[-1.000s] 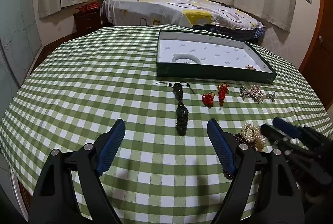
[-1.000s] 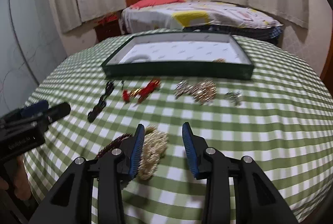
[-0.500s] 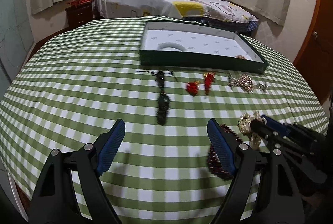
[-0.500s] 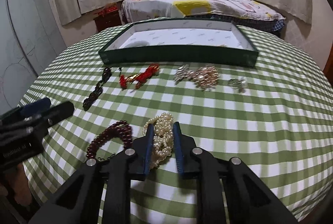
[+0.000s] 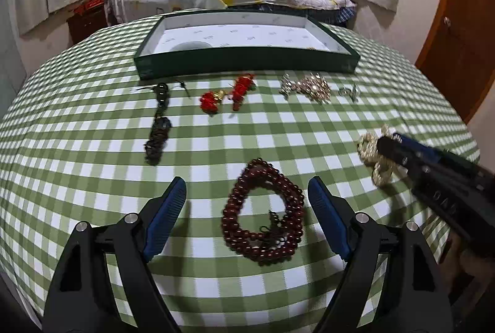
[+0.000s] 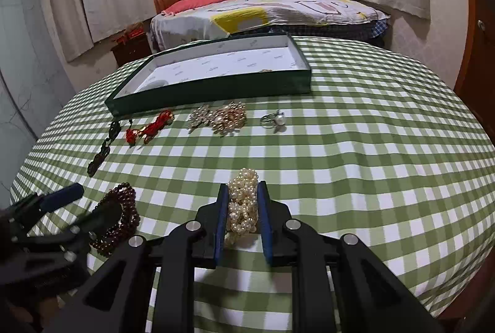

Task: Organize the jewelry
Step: 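Grasp the pearl strands with the right gripper while the left grasps the dark red bead bracelet, then lift and carry the pearls and bead bracelet over the green box with both grippers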

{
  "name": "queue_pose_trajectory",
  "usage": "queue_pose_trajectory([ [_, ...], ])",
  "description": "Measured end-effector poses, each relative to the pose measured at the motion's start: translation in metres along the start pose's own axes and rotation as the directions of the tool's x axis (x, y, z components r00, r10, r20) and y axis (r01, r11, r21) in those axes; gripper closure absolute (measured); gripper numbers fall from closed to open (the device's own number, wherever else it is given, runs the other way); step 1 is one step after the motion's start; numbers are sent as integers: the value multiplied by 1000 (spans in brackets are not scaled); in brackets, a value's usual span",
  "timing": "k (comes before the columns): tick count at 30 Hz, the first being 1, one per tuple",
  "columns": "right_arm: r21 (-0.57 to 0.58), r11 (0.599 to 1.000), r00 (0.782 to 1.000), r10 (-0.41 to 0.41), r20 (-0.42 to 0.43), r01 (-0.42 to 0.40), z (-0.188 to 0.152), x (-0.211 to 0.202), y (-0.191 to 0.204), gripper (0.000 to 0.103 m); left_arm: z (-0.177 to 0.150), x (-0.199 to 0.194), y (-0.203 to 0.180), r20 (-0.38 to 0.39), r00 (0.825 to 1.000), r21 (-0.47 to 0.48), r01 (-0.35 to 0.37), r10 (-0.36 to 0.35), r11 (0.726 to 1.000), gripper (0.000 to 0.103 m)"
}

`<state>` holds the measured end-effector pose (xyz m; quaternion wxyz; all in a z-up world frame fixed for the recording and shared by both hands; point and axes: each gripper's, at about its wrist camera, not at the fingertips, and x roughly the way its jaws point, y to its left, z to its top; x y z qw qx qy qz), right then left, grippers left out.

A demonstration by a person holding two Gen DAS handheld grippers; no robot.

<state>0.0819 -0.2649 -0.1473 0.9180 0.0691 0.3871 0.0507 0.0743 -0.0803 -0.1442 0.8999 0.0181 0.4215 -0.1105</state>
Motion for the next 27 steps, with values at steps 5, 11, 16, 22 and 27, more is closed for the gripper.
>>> queue_pose_trajectory([
  [5,-2,1000,1000,4,4,-4,1,0,0,83,-6,9,-5,-35,999,23,-14,15,1000,24],
  [11,-1,1000,1000,5,5,-5,1,0,0,83,-6,7,-3,-27,999,44,-30,31,999,49],
  [16,-2,1000,1000,5,6,-5,1,0,0,83,-5,4,5,-13,1000,19,4,-4,1000,77],
  [22,-5,1000,1000,4,9,-4,1,0,0,83,-5,3,8,-9,1000,12,11,-11,1000,87],
  [27,-5,1000,1000,4,24,-4,2,-3,1,83,-3,1,11,3,1000,4,8,-8,1000,87],
])
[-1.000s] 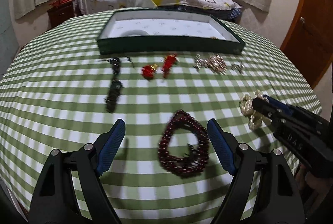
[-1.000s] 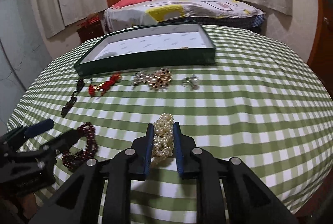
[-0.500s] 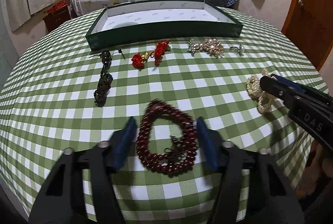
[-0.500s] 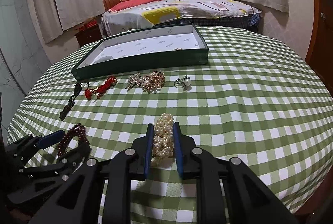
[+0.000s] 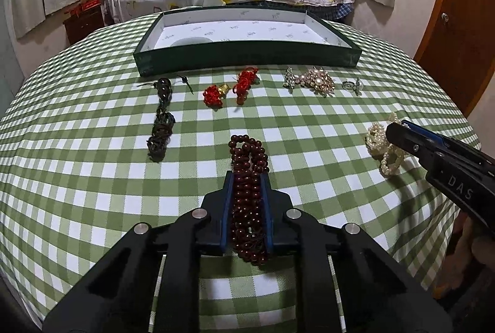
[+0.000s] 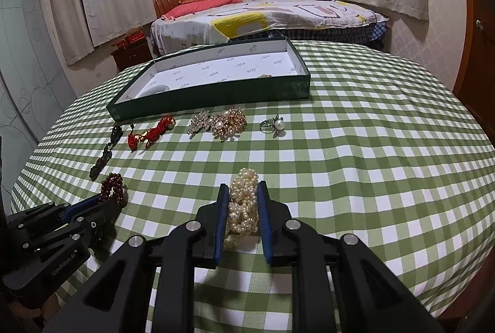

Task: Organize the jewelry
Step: 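Lift and carry the pearls and bead bracelet over the green box with both grippers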

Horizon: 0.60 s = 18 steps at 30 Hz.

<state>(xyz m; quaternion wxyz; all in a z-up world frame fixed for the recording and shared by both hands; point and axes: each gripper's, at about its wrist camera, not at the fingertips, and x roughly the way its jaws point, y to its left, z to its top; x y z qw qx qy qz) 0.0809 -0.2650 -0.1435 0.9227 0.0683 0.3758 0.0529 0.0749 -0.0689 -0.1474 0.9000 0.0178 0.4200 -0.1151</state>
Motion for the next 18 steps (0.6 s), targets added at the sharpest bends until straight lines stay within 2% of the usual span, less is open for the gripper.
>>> queue_pose_trajectory([
  [9,-7,1000,1000,-1,15,1,4,-4,4,83,10,-12,3,59,998,10,-20,20,1000,87],
  [18,-14,1000,999,-6,32,7,11,-8,7,83,19,-16,9,79,996,-2,-36,36,999,87],
])
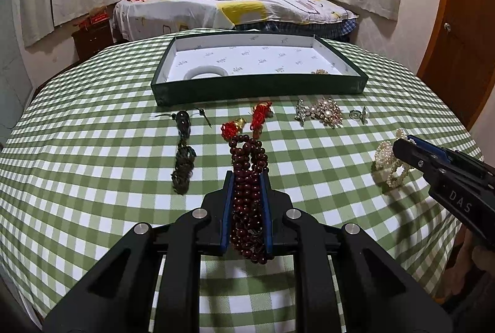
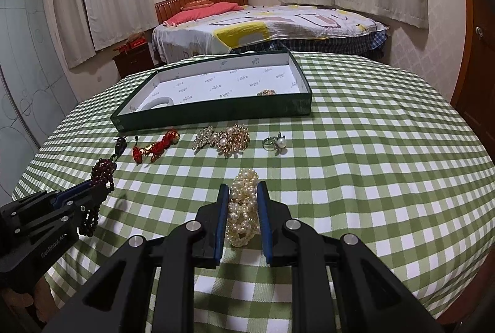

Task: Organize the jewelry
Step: 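Lift and carry the pearls and bead bracelet over the green box with both grippers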

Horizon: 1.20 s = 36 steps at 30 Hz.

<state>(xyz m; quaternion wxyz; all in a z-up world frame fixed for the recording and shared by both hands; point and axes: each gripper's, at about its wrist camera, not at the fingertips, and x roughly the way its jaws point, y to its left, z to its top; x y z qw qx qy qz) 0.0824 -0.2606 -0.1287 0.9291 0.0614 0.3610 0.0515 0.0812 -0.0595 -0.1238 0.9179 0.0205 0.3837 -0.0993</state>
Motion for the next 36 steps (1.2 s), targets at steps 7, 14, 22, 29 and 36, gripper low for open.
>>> queue_pose_trajectory([
  [7,-7,1000,1000,-3,15,3,10,-2,2,83,11,-2,4,20,1000,-4,-9,9,1000,87],
  [14,-12,1000,998,1,56,-1,34,-5,4,83,35,-5,9,64,998,-11,-11,12,1000,87],
  [22,-27,1000,992,18,125,-14,82,7,7,83,83,8,3,114,993,-8,11,-10,1000,87],
  [29,-69,997,983,47,176,-35,126,26,14,83,134,33,-2,161,987,-26,20,-15,999,87],
  [36,-76,993,990,95,101,-87,139,81,11,83,155,95,-3,94,996,-41,3,1,999,87],
])
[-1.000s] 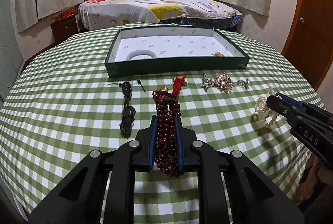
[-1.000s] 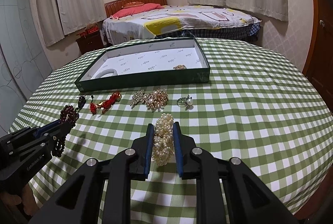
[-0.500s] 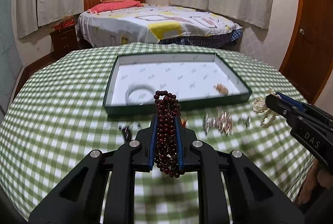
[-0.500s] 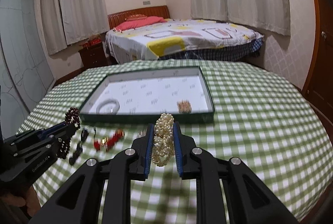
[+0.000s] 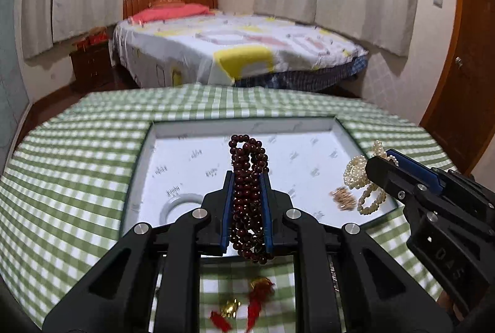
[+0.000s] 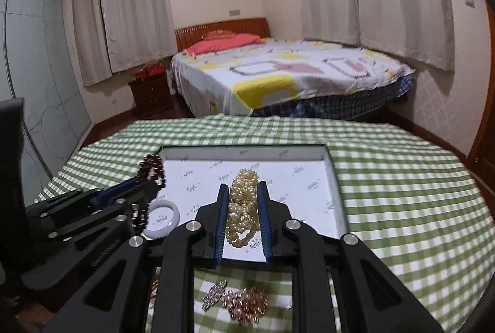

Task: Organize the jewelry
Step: 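Lift and carry the pearls and bead bracelet over the green box with both grippers, then open both grippers to drop the pearls and bead bracelet into the box, then withdraw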

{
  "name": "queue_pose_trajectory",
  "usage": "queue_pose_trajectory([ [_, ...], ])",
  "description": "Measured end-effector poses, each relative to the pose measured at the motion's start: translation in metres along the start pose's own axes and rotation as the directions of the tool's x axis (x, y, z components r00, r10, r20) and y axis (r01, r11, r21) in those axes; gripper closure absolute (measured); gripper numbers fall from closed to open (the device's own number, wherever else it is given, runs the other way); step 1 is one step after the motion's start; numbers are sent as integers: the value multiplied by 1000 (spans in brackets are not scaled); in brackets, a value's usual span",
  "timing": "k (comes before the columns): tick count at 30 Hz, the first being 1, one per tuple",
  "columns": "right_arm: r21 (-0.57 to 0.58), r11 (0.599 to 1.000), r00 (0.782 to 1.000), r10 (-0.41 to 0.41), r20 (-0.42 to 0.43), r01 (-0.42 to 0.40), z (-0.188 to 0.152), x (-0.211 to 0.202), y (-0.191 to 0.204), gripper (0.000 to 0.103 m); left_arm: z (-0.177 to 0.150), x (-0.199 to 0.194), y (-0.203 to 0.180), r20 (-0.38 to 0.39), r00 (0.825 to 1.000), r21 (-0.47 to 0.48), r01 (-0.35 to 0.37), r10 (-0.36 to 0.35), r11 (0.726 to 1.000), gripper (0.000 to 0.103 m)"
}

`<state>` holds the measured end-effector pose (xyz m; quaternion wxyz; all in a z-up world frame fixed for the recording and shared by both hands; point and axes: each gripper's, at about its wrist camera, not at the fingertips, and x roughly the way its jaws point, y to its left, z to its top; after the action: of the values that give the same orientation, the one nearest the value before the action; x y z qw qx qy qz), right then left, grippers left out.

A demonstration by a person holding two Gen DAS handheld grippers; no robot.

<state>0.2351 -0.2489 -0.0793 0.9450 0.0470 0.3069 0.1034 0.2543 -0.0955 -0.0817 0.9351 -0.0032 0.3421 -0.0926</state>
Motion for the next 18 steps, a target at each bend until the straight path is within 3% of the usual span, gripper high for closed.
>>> queue_pose_trajectory([
  [5,-6,1000,995,6,-97,-7,-12,39,-2,84,-14,43,2,-92,995,11,-23,24,1000,87],
  [12,1,1000,982,9,-190,-9,-23,69,-5,83,-25,71,9,-178,983,5,-32,32,999,86],
  [18,13,1000,974,13,-226,-11,-27,78,-10,78,-24,78,8,-198,980,8,-38,38,999,67],
])
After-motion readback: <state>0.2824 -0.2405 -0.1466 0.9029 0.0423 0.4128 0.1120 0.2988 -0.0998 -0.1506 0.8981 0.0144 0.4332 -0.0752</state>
